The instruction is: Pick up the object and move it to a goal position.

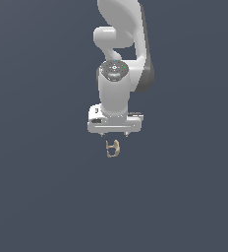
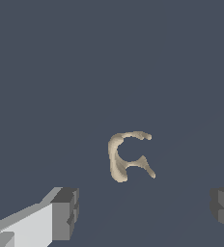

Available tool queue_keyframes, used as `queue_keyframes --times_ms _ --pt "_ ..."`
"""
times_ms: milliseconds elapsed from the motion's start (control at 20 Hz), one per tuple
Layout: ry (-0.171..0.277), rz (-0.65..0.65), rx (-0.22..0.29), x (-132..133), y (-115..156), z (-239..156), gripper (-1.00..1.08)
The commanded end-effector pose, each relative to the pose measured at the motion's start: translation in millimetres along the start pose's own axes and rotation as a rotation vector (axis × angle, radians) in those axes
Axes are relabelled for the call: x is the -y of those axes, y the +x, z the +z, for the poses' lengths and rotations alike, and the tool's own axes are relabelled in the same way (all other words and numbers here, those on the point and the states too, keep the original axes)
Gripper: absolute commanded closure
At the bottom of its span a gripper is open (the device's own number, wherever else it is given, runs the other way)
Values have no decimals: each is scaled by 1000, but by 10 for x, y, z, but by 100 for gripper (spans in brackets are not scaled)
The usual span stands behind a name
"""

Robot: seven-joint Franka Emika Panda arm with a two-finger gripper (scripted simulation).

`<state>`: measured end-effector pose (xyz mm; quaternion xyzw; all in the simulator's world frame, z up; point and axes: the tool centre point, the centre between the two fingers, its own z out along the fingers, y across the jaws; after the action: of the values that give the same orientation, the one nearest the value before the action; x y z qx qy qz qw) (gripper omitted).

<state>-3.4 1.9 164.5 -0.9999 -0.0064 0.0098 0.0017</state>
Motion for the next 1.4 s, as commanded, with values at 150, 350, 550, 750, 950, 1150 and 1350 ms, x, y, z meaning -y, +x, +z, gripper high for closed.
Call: queue_keyframes --times_ms 150,350,550,750,950,1150,1350 --pt "3 -3 -1 0 5 -5 -92" --pt "14 -13 -6 1 27 -39 -92" --pt "22 -15 -8 5 39 -92 -92" --pt "20 -16 -8 3 37 -71 -92" --pt "16 -28 -10 -11 36 45 -92" --pt "9 -49 -13 -35 29 253 -92" --pt "1 -77 -16 -60 8 509 -92"
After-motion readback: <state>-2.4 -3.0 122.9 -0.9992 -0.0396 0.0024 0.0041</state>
